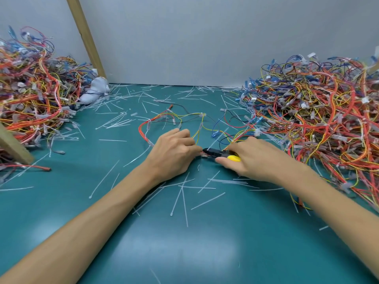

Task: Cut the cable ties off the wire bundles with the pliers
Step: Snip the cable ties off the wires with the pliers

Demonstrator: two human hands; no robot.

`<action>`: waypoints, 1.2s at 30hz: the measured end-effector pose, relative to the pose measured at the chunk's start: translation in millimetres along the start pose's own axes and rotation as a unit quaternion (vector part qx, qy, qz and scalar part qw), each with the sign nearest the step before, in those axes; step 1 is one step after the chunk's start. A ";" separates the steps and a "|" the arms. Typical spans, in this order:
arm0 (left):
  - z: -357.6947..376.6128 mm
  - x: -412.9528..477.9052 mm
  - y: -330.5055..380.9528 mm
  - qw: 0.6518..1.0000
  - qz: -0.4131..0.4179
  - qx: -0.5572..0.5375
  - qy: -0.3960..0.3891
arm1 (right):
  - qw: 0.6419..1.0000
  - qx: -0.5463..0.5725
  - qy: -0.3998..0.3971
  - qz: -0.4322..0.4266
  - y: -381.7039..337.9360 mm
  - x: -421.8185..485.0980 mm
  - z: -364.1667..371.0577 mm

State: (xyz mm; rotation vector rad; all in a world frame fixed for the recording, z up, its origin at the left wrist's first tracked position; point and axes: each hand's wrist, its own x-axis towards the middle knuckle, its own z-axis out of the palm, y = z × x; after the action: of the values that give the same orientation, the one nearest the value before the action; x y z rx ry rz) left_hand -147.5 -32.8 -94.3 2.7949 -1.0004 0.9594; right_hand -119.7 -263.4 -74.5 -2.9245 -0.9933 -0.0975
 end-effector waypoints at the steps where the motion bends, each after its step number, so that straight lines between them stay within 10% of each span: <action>1: 0.3 0.3 0.1 1.000 -0.018 -0.014 -0.011 | 0.999 -0.020 0.030 -0.008 1.3 -1.7 6.3; 7: 5.1 4.8 1.4 0.918 -0.255 -0.279 -0.119 | 0.982 -0.037 0.181 -0.033 4.5 -9.5 23.9; 19: -28.3 24.9 -32.5 0.679 -0.250 -0.575 -0.382 | 0.940 -0.059 0.330 -0.069 -1.3 -13.3 25.6; 21: -26.5 25.4 -30.1 0.688 -0.256 -0.587 -0.341 | 0.943 -0.060 0.322 -0.061 -0.7 -14.5 23.8; 27: -1.5 6.9 -9.8 0.871 -0.223 -0.400 -0.177 | 0.977 -0.058 0.205 -0.024 4.2 -18.4 24.9; 36: 6.2 -0.5 -3.0 0.885 -0.219 -0.389 -0.130 | 0.979 -0.056 0.195 -0.033 2.4 -15.5 25.8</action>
State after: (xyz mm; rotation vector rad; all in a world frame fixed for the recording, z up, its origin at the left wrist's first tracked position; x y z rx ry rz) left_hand -142.7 -31.5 -99.1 2.2912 -0.5333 0.0732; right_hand -129.3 -273.0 -101.5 -2.8000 -1.0408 -0.7210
